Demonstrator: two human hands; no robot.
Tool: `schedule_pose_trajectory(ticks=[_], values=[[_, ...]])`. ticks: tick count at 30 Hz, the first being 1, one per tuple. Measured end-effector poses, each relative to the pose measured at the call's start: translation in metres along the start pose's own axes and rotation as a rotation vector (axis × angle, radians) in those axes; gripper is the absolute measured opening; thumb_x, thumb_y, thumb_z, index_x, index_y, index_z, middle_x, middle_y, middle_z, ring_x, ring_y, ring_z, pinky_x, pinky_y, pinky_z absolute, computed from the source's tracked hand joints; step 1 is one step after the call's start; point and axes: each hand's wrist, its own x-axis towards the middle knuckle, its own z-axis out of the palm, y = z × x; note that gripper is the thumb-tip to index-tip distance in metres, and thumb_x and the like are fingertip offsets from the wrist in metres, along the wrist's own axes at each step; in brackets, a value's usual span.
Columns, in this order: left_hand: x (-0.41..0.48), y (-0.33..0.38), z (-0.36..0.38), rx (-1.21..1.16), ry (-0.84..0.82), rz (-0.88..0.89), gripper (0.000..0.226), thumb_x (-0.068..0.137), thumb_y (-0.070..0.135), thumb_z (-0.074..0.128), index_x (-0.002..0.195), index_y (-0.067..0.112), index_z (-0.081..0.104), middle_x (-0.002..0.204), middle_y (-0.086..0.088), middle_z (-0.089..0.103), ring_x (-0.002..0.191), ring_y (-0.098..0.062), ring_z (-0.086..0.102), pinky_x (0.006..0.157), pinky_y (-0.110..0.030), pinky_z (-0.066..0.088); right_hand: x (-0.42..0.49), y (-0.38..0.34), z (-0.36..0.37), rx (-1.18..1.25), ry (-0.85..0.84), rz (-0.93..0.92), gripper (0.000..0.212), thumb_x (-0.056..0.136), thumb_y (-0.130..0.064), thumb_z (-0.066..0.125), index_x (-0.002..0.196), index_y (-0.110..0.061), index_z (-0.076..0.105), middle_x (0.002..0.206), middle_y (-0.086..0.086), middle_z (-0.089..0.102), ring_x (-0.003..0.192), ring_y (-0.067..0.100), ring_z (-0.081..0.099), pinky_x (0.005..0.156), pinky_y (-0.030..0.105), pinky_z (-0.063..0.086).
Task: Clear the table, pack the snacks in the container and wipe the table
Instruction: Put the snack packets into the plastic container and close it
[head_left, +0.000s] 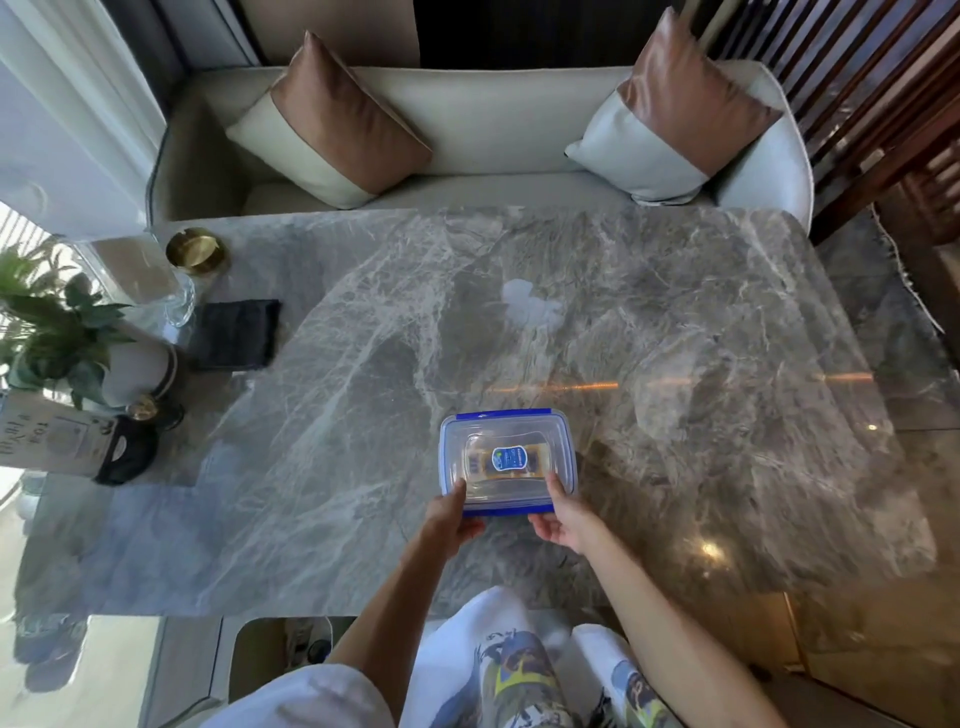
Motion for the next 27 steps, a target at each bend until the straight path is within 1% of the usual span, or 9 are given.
schedule_pose_trajectory(ticks=[2, 6, 13, 16, 18, 20, 22, 24, 27], values=[[-0.002, 0.001, 0.003, -0.009, 0.001, -0.001, 0.051, 0.100, 0.036, 0.045, 0.131, -0.004, 0.042, 0.082, -0.016, 0.056, 0.065, -0.024, 0.058, 0.051, -0.031, 0.056, 0.000, 0.000, 0.001, -0.070, 0.028, -0.017, 0.067, 0.091, -0.061, 0.045, 0.124, -0.003, 0.051, 0.074, 0.012, 0.061, 0.059, 0.015, 0.055, 0.055, 0.024, 0.048], [-0.001, 0.005, 0.009, 0.036, 0.062, 0.017, 0.047, 0.102, 0.031, 0.041, 0.133, -0.004, 0.037, 0.087, -0.020, 0.055, 0.060, -0.025, 0.056, 0.038, -0.027, 0.052, 0.003, 0.000, -0.002, -0.107, 0.048, -0.018, 0.065, 0.089, -0.061, 0.047, 0.123, -0.006, 0.051, 0.071, 0.008, 0.058, 0.056, 0.013, 0.050, 0.052, 0.021, 0.044], [-0.007, 0.012, 0.011, -0.008, 0.110, -0.026, 0.033, 0.099, 0.020, 0.050, 0.122, -0.002, 0.045, 0.075, -0.016, 0.054, 0.059, -0.026, 0.056, 0.032, -0.025, 0.049, 0.003, 0.000, -0.001, -0.001, 0.058, -0.022, 0.048, 0.087, -0.053, 0.057, 0.103, -0.008, 0.057, 0.070, 0.007, 0.058, 0.058, 0.013, 0.051, 0.051, 0.021, 0.045], [-0.013, 0.012, 0.004, -0.046, 0.023, -0.051, 0.026, 0.099, 0.022, 0.050, 0.116, 0.002, 0.044, 0.077, -0.017, 0.054, 0.057, -0.026, 0.060, 0.040, -0.027, 0.053, -0.002, 0.000, -0.008, -0.125, 0.056, 0.001, 0.058, 0.082, -0.063, 0.056, 0.106, -0.009, 0.059, 0.070, 0.006, 0.062, 0.055, 0.012, 0.054, 0.047, 0.021, 0.045], [-0.015, 0.013, 0.000, -0.017, -0.006, -0.049, 0.036, 0.097, 0.022, 0.051, 0.124, 0.000, 0.040, 0.085, -0.017, 0.052, 0.069, -0.031, 0.064, 0.064, -0.038, 0.058, -0.008, -0.003, -0.014, -0.347, 0.094, 0.004, 0.078, 0.079, -0.075, 0.047, 0.126, -0.013, 0.052, 0.069, 0.003, 0.059, 0.050, 0.011, 0.052, 0.042, 0.020, 0.042], [-0.013, 0.013, -0.002, 0.026, 0.024, -0.048, 0.051, 0.096, 0.023, 0.054, 0.134, 0.002, 0.028, 0.106, -0.021, 0.050, 0.091, -0.038, 0.059, 0.088, -0.051, 0.053, -0.011, -0.007, -0.019, -0.545, 0.185, -0.118, 0.095, 0.082, -0.076, 0.043, 0.151, -0.016, 0.019, 0.104, 0.011, 0.064, 0.079, 0.022, 0.066, 0.059, 0.028, 0.055], [-0.011, 0.016, -0.002, -0.002, 0.028, -0.059, 0.057, 0.095, 0.024, 0.055, 0.138, 0.002, 0.025, 0.122, -0.026, 0.047, 0.097, -0.040, 0.057, 0.094, -0.055, 0.051, -0.003, -0.017, -0.024, -0.793, 0.375, -0.397, 0.091, 0.089, -0.065, 0.044, 0.155, -0.020, 0.000, 0.155, 0.016, 0.031, 0.135, 0.036, 0.043, 0.102, 0.045, 0.046], [-0.013, 0.018, 0.001, -0.089, -0.012, -0.111, 0.054, 0.096, 0.021, 0.052, 0.140, -0.001, 0.031, 0.118, -0.027, 0.050, 0.090, -0.039, 0.058, 0.083, -0.054, 0.053, 0.000, -0.039, -0.018, -1.072, 0.438, -0.683, 0.078, 0.094, -0.055, 0.041, 0.155, -0.019, 0.007, 0.163, 0.007, 0.013, 0.148, 0.032, 0.018, 0.117, 0.045, 0.025], [-0.018, 0.016, 0.011, -0.258, -0.124, -0.217, 0.042, 0.097, 0.016, 0.047, 0.134, 0.000, 0.037, 0.109, -0.026, 0.049, 0.095, -0.046, 0.057, 0.080, -0.058, 0.051, 0.008, -0.077, 0.008, -1.399, 0.225, -0.811, 0.066, 0.100, -0.048, 0.030, 0.155, -0.019, 0.009, 0.164, -0.001, 0.007, 0.152, 0.026, -0.003, 0.124, 0.045, 0.005]])
